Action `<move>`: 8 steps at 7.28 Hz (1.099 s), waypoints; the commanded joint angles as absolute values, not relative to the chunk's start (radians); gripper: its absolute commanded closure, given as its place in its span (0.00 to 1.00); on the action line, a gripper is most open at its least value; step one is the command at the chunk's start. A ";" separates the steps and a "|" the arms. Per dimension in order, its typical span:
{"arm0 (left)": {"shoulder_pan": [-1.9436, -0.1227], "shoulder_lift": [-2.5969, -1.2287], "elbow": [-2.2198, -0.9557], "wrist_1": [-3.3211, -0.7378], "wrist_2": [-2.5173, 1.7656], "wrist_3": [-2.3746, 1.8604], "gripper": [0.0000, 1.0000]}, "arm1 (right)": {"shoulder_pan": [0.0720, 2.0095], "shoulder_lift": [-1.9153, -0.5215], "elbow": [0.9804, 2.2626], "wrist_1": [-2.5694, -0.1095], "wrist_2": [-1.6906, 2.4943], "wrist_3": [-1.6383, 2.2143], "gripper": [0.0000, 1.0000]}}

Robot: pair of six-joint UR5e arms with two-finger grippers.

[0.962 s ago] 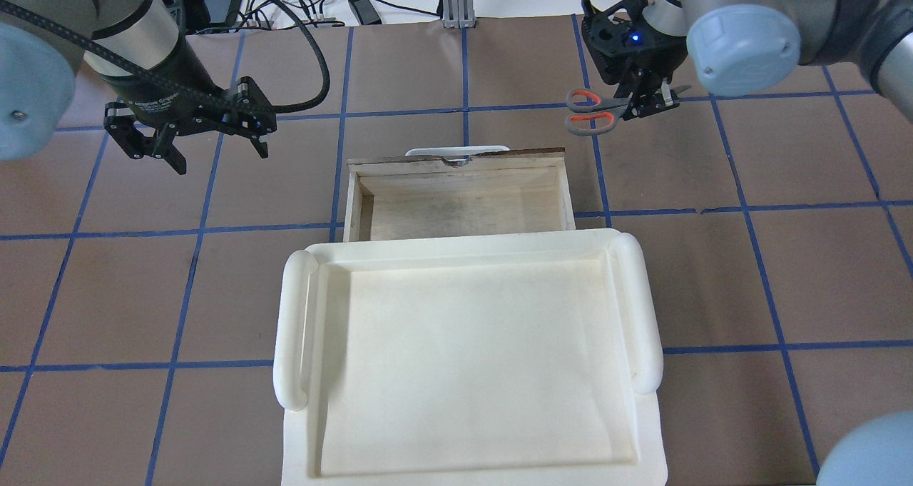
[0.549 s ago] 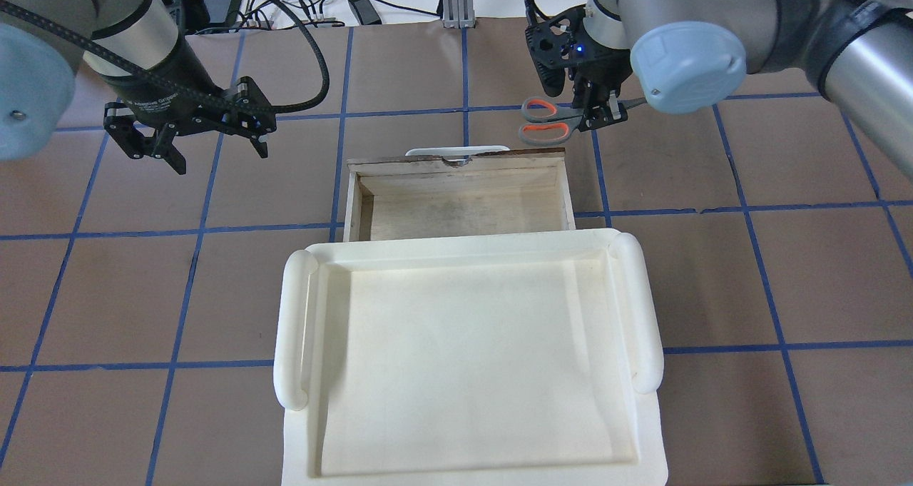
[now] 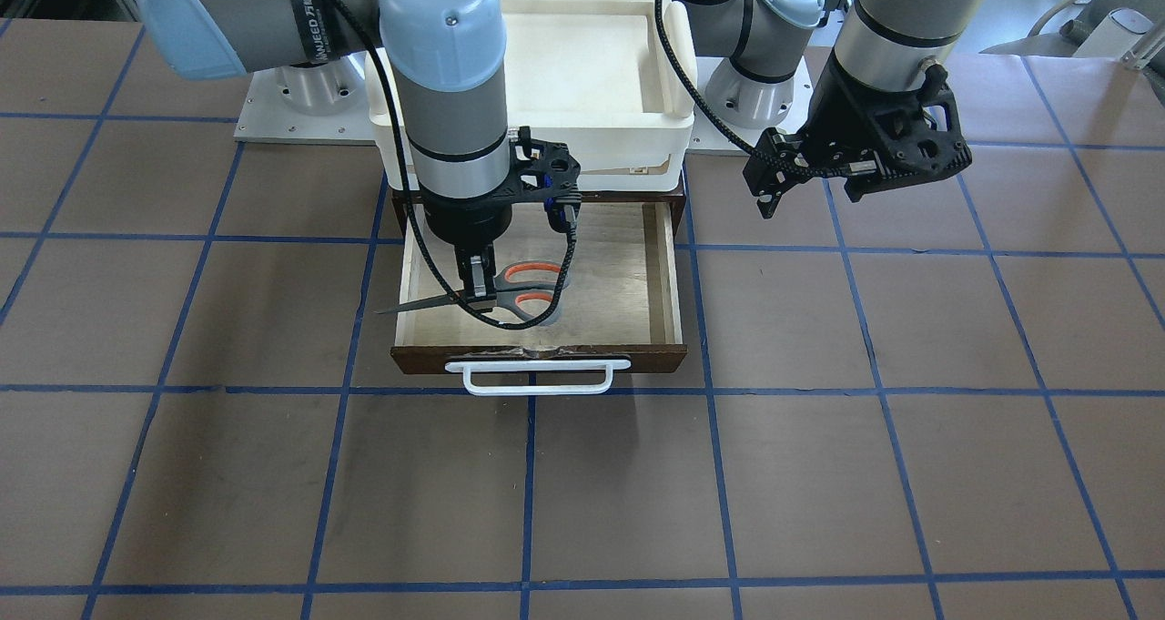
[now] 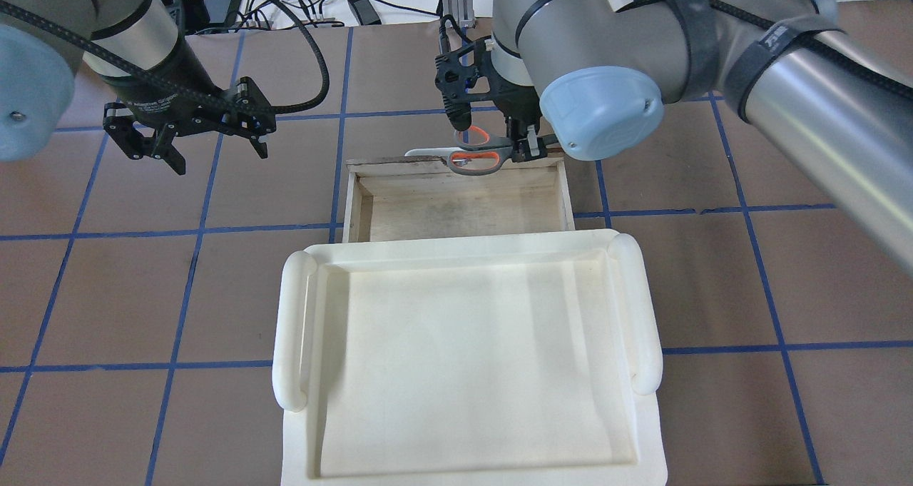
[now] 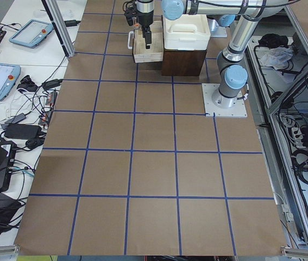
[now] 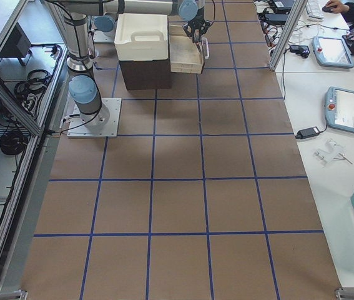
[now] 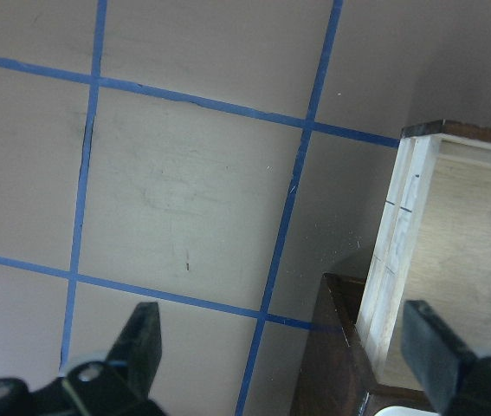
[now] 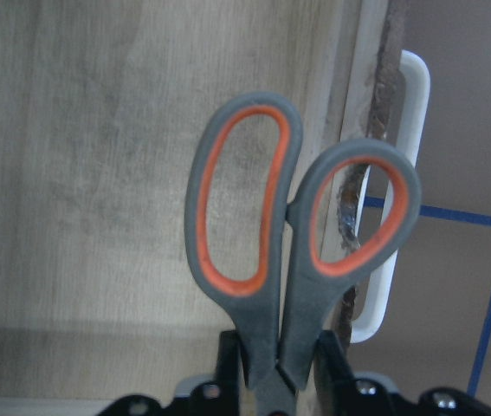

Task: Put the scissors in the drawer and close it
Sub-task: 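Carry the scissors with the right gripper over the open drawer and lower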

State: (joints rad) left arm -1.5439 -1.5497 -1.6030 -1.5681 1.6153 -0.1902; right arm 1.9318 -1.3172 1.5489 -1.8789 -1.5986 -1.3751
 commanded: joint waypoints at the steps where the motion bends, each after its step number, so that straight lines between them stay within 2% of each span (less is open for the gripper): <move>1: -1.545 -1.549 -1.603 -1.568 1.615 -0.190 0.00 | 1.974 -1.286 1.552 -1.884 -1.598 -1.355 1.00; 6: -1.545 -1.551 -1.603 -1.568 1.615 -0.190 0.00 | 2.003 -1.240 1.555 -1.878 -1.592 -1.264 1.00; 7: -1.545 -1.551 -1.603 -1.568 1.615 -0.190 0.00 | 2.005 -1.232 1.555 -1.878 -1.592 -1.255 0.93; 8: -1.545 -1.549 -1.603 -1.568 1.615 -0.190 0.00 | 2.005 -1.229 1.555 -1.879 -1.592 -1.255 0.82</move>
State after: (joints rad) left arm -1.5447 -1.5507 -1.6030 -1.5678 1.6153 -0.1902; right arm 2.0036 -1.2347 1.5551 -1.8788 -1.5927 -1.2631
